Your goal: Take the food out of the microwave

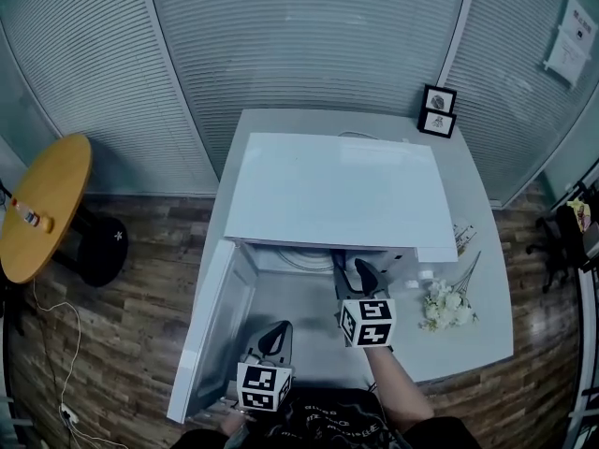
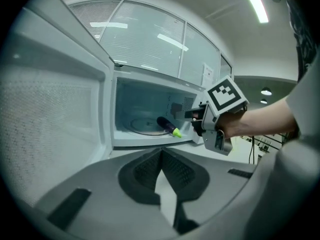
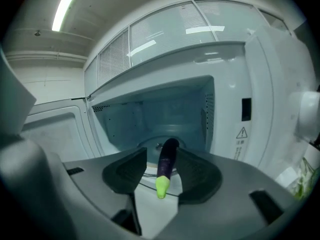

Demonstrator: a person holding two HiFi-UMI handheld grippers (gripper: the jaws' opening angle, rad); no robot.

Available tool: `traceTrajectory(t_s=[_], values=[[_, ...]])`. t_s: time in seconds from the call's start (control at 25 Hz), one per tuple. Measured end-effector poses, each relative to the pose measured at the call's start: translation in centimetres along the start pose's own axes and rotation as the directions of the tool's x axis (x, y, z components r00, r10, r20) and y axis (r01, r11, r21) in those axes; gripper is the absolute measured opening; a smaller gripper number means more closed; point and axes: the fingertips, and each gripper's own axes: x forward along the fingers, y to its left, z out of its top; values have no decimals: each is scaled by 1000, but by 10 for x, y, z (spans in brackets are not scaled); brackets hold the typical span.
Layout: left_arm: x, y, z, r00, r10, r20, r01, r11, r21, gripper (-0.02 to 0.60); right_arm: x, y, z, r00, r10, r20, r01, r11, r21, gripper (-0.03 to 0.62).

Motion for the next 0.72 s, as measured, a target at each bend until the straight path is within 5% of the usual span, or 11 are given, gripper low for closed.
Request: traceTrajectory(t_s=[0.72], values=[[9,-4,-4,998,-49,-41,50,998,28,8,57,-8,-17,992,-33,-119,34,999,6,176]])
